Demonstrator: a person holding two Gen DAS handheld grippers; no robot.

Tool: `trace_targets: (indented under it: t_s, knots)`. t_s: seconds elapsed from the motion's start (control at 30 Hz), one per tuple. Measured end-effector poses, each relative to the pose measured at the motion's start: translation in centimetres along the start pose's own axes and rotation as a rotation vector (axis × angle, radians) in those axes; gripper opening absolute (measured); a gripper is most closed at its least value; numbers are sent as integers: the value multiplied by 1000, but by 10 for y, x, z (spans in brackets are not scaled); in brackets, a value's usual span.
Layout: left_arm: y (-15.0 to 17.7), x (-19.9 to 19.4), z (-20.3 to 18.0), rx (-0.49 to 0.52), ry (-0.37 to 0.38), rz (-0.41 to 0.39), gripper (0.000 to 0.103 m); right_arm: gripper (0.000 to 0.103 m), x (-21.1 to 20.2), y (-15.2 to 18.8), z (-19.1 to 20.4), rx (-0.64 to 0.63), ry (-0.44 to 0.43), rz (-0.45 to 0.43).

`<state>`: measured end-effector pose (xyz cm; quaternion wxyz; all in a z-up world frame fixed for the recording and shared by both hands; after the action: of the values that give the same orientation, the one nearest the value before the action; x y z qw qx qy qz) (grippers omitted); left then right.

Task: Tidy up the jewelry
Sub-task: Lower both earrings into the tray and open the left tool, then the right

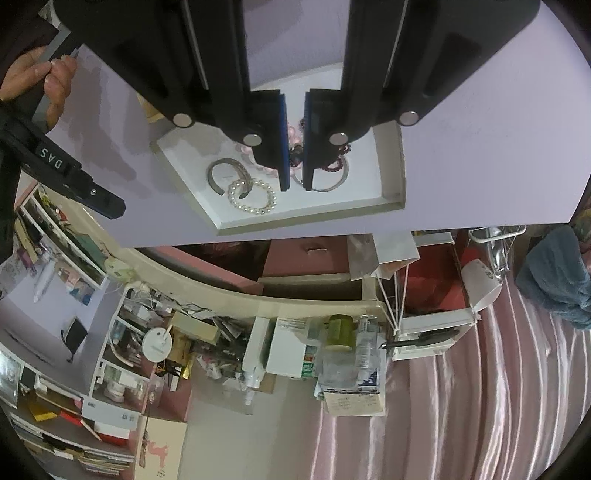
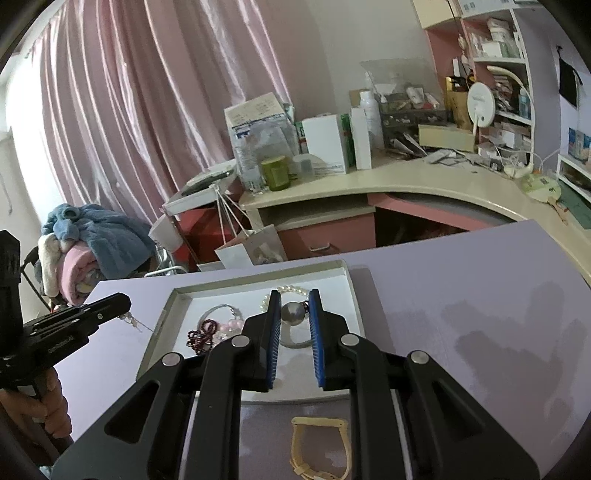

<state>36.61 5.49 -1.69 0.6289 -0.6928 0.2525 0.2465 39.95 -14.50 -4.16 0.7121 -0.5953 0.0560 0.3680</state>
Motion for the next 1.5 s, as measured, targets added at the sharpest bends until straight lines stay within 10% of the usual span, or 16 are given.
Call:
trace_targets:
  t_s: [0.87,1.0,1.5]
  knots:
    - [1,40,-10,-12,31,56,8,16,31,13,0,-28,24,84]
    - [-3,35,-3,-38,13,31,33,16,35,13,0,-32,17,89]
    - [-7,9,38,-121,-64,-27,57,16,50,19,14,-57,-12,122]
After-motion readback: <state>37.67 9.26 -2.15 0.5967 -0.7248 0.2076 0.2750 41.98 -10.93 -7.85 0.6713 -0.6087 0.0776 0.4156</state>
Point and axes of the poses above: each gripper's, at about its wrist camera, not at the fingertips, and x roughly the way its jaws point, z to its left, y to its underside, the point moved 8 cm from there along x, roughly the way its jaws point, and after that the axes turned 5 degrees about -y, right-handed, at the moved point
